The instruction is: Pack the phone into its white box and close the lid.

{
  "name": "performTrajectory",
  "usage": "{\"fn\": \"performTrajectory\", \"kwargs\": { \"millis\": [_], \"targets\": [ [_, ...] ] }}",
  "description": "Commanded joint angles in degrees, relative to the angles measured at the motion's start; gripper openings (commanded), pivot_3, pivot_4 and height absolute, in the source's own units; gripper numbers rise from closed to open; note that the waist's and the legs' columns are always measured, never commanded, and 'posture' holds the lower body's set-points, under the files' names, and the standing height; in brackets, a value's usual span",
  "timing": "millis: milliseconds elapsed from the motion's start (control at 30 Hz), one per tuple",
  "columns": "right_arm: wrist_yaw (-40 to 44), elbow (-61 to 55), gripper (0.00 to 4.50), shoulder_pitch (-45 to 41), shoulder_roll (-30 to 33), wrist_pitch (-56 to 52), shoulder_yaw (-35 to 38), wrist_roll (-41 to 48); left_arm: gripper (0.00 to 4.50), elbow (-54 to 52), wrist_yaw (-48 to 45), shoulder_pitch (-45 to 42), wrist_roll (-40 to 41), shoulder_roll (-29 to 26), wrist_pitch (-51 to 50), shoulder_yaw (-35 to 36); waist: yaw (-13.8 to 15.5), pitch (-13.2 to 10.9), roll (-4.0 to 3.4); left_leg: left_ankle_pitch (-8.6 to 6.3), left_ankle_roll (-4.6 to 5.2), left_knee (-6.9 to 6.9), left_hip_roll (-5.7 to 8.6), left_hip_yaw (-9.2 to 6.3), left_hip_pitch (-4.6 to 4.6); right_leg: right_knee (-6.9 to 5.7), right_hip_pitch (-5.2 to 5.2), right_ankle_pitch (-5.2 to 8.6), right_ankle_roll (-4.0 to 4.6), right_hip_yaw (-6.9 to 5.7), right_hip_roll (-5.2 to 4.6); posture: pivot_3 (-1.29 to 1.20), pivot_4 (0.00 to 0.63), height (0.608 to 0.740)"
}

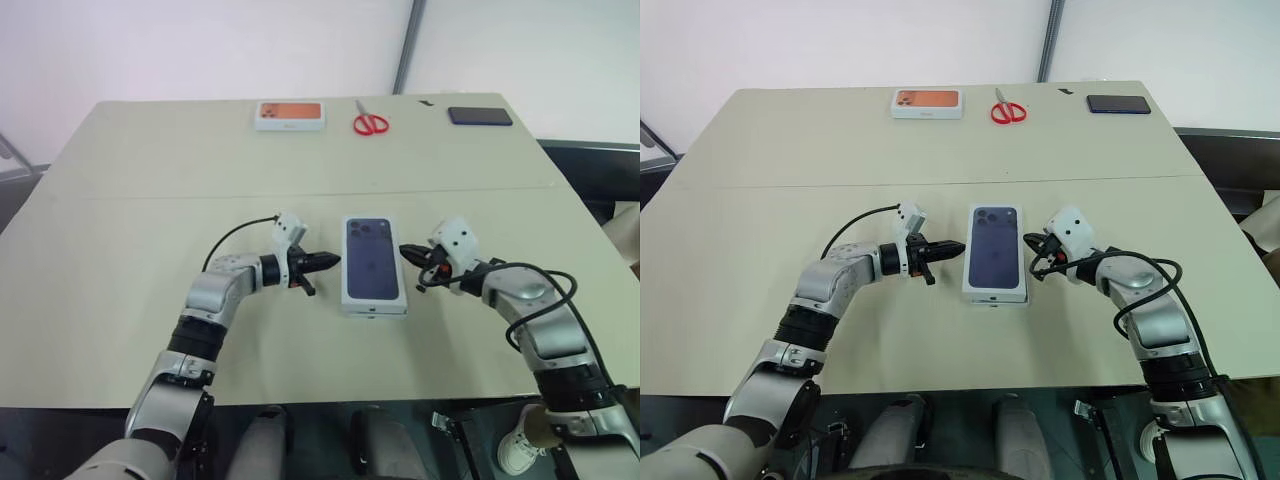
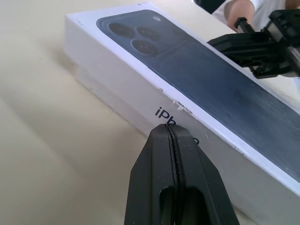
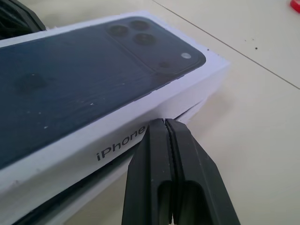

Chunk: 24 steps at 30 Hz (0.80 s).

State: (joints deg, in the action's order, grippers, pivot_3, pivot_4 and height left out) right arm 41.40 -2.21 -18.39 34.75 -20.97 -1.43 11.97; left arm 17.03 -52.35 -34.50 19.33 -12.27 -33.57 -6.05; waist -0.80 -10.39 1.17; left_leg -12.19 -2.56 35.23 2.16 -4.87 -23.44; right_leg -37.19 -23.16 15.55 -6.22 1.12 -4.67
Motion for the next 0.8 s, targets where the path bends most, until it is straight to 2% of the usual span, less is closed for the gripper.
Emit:
{"fn": "performTrajectory", "kwargs": {
  "millis": [33, 467, 800],
  "targets": [
    [1.03, -3.96, 0.03, 0.26, -0.15, 0.21, 0.60, 1.24, 0.00, -3.54, -0.79, 0.04, 1.03, 0.31, -0.65, -1.17, 0.00, 0.00, 0.00, 0.00, 0.00, 0.00, 0.00, 0.00, 0.00, 0.00, 0.00, 0.00, 0.00, 0.00, 0.00, 0.00, 0.150, 0.740],
    [1.84, -5.71, 0.03, 2.58, 0.47, -0.64, 0.29, 0.94, 0.00, -3.79, 0.06, 0.57, 1.13, 0.35, -1.23, -0.61, 0.02, 0.00, 0.00, 0.00, 0.00, 0.01, 0.00, 0.00, 0.01, 0.00, 0.01, 0.00, 0.00, 0.00, 0.00, 0.00, 0.150, 0.740],
    [1.42, -3.42, 0.03, 2.63, 1.53, 1.86, -0.24, -2.67, 0.00, -3.63, 0.17, 1.18, 0.50, -0.19, 0.23, -0.41, 0.07, 0.00, 0.00, 0.00, 0.00, 0.02, 0.01, 0.01, 0.01, 0.00, 0.02, 0.00, 0.00, 0.00, 0.00, 0.00, 0.150, 0.740]
  ]
}}
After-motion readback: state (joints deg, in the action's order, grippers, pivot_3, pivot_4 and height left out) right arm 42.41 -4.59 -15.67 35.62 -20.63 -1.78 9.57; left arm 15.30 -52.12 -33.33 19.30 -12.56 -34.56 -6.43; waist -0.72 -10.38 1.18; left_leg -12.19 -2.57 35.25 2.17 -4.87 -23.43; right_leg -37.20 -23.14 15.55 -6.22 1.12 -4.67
